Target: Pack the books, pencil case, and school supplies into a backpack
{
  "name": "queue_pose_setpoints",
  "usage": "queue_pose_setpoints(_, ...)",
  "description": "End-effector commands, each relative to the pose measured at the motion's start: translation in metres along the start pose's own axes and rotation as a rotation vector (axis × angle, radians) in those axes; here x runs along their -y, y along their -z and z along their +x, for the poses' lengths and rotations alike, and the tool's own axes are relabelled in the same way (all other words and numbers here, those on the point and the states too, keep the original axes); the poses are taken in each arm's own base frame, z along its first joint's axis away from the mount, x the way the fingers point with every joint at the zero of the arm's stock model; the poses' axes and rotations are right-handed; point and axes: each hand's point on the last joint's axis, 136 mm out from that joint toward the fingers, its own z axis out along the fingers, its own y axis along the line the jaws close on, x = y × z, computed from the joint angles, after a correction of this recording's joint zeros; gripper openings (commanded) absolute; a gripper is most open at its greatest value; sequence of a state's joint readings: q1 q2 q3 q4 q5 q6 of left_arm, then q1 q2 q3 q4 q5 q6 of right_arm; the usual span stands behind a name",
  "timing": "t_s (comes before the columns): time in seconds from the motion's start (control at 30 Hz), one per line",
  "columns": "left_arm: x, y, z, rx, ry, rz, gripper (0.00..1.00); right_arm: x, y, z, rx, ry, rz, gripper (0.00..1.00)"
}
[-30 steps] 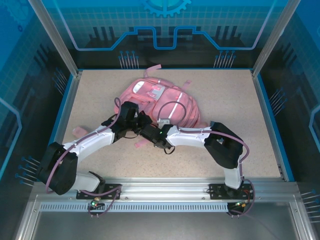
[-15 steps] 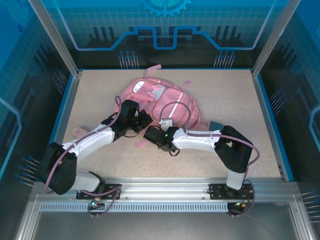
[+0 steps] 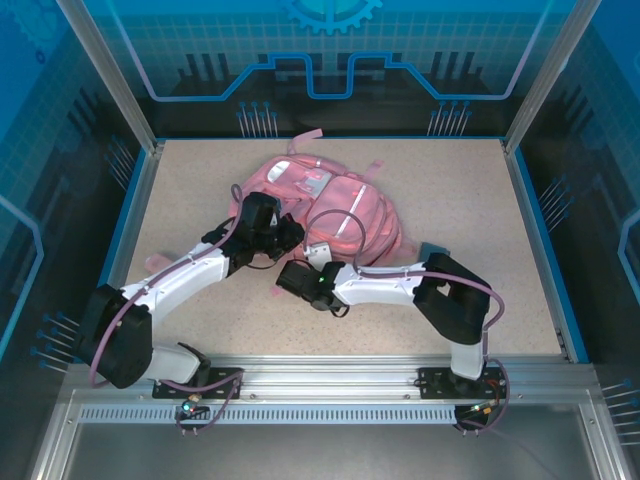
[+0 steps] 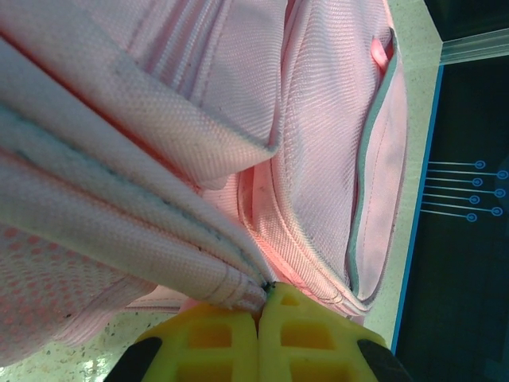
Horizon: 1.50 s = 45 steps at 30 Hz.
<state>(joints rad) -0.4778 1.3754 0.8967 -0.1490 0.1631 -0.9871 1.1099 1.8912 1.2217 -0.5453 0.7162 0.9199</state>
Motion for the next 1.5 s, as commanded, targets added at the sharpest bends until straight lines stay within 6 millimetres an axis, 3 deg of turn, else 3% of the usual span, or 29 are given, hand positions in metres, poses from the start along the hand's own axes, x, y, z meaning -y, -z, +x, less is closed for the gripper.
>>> queue_pose_setpoints(0.0, 0.038, 0.011, -0.01, 0.026, -0.075, 0.109, 0.01, 0.003, -0.006, -0.019, 0.069, -0.046, 0.05, 0.41)
queue_pose_setpoints(0.13, 0.037, 0.011, -0.01, 0.026, -0.074, 0.105, 0.01, 0.006, -0.008, -0.027, 0.109, -0.041, 0.091, 0.32)
queue_pose_setpoints(0.4, 0.037, 0.011, -0.01, 0.025, -0.067, 0.105, 0.0, 0.006, -0.004, -0.044, 0.186, -0.016, 0.105, 0.24)
queue_pose_setpoints(0.67, 0.043, 0.014, -0.012, 0.032, -0.069, 0.115, 0.0, 0.016, -0.015, -0.038, 0.156, -0.02, 0.134, 0.19)
queue_pose_setpoints(0.83, 0.042, 0.014, -0.014, 0.043, -0.072, 0.107, 0.0, 0.022, -0.016, -0.033, 0.131, -0.012, 0.151, 0.04)
queue_pose_setpoints(1.23, -0.001, 0.0, -0.027, 0.088, -0.069, -0.03, 0.0, 0.096, 0.012, 0.006, 0.092, -0.073, 0.25, 0.01)
queue_pose_setpoints(1.47, -0.006, -0.002, -0.029, 0.083, -0.066, -0.033, 0.0, 0.133, 0.023, 0.013, 0.082, -0.12, 0.29, 0.01)
